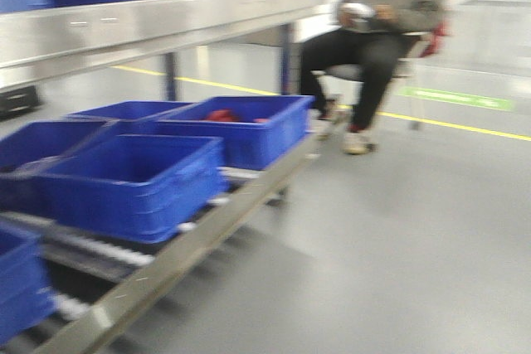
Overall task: Fetch blue bin and place on conveyor start
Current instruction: 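Hold the bin with both grippers while the base backs away from the rack, then carry the bin with both grippers while driving toward the red conveyor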
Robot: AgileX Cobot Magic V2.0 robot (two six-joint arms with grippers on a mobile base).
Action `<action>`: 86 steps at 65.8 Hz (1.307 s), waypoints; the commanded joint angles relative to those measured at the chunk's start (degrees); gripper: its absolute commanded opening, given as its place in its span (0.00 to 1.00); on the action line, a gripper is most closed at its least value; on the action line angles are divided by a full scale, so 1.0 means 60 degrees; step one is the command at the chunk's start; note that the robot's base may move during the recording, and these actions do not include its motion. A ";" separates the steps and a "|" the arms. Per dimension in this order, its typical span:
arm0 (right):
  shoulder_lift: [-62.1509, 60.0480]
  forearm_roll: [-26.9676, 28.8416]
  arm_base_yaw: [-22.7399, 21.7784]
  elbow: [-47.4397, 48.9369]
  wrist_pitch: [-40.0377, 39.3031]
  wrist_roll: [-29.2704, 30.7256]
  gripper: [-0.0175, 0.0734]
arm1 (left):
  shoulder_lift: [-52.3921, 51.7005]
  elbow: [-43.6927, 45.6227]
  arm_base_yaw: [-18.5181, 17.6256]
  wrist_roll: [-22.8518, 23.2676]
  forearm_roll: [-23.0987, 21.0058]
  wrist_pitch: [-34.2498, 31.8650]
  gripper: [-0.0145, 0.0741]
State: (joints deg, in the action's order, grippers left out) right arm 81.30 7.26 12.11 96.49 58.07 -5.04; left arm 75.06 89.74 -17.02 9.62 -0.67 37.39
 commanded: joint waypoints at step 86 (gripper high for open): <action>-0.0158 -0.0165 -0.0020 0.0103 -0.0110 0.0309 0.03 | -0.0133 0.0094 -0.0005 -0.0009 -0.0024 -0.0638 0.04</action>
State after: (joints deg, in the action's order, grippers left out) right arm 81.30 7.26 12.11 96.49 58.29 -5.12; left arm 75.06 89.74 -17.02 9.62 -0.67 37.39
